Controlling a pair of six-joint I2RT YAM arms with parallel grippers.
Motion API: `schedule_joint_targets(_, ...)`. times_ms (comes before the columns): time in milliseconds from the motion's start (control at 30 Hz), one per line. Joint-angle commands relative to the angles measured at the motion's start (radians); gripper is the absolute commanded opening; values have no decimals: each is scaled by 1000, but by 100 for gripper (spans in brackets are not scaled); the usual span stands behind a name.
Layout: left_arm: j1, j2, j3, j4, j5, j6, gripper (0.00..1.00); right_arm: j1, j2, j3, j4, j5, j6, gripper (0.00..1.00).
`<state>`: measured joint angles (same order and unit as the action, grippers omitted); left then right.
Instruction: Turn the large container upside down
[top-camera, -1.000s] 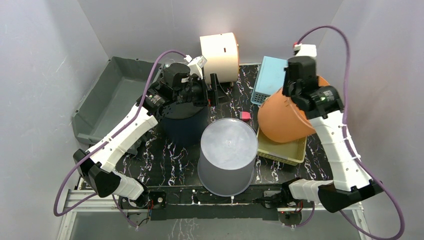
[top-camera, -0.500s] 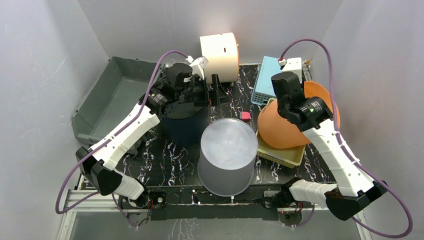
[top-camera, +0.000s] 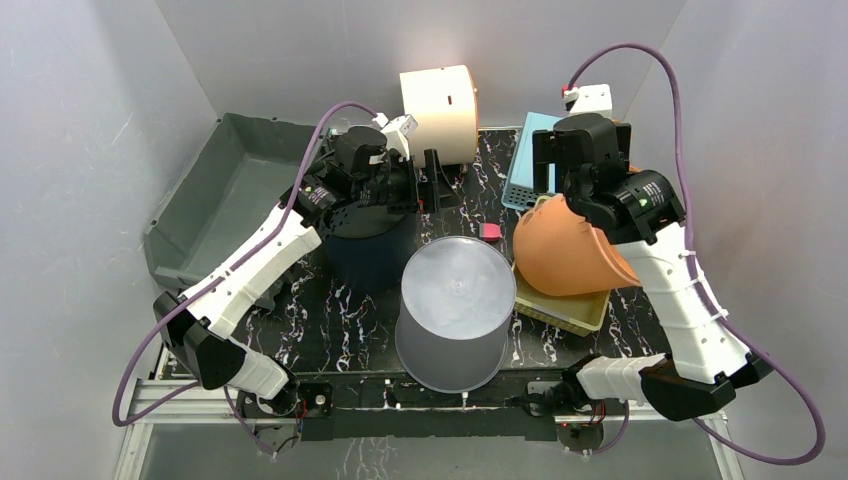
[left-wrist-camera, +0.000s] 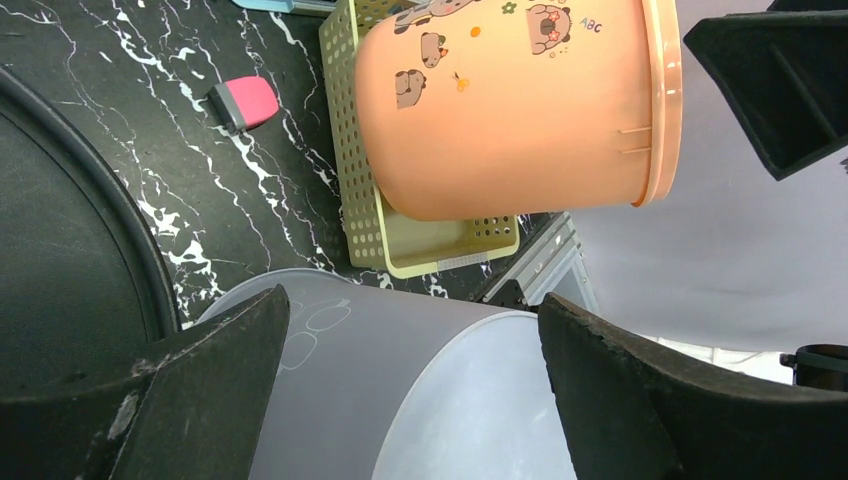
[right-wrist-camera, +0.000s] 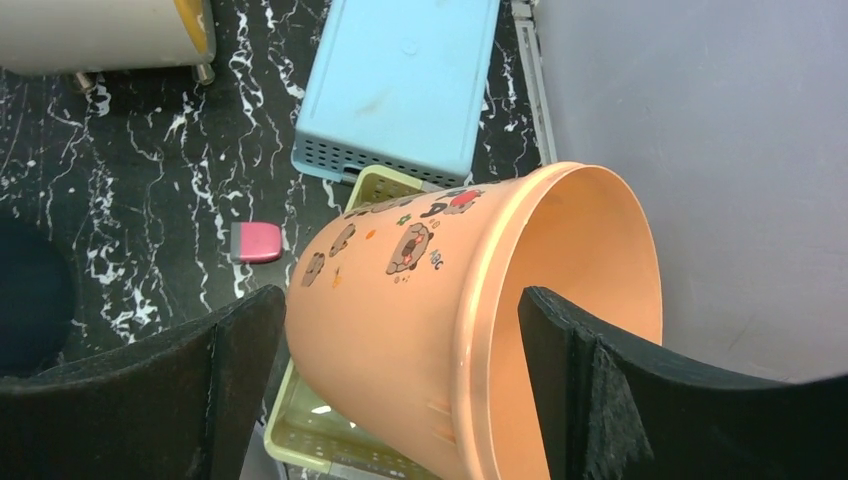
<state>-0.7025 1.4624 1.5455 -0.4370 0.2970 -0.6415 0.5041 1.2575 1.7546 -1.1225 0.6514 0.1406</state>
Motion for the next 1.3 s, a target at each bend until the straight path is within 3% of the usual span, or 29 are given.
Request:
schedule_joint_targets(0,-3,-21,52,-24,-6,20,95,5,14,106,-23,-37,25,86)
schedule_joint_targets(167,-4,-7,52,-8,12,-1,94,4,36,152,-67,68,93,82)
schedule_joint_targets(267,-8,9,82,-43,0,-1,94,-30,-1,80,-53,175,112,98)
schedule_joint_targets(400,-11,17,109,-69,1,16,94,-190,-26,-11,-12,-77,89,98)
schedule_joint_targets(633,-46,141,235,-167,-20,80,95,-352,-42,-121,42,-359,111,96)
schedule_joint_targets(900,-120,307,441,-254,31,135,95,-387,-41,-172,93,-476,152,57)
schedule_joint_targets(1267,-199,323,382,-343,45,202,95,-392,-27,-121,74,-434,142,0)
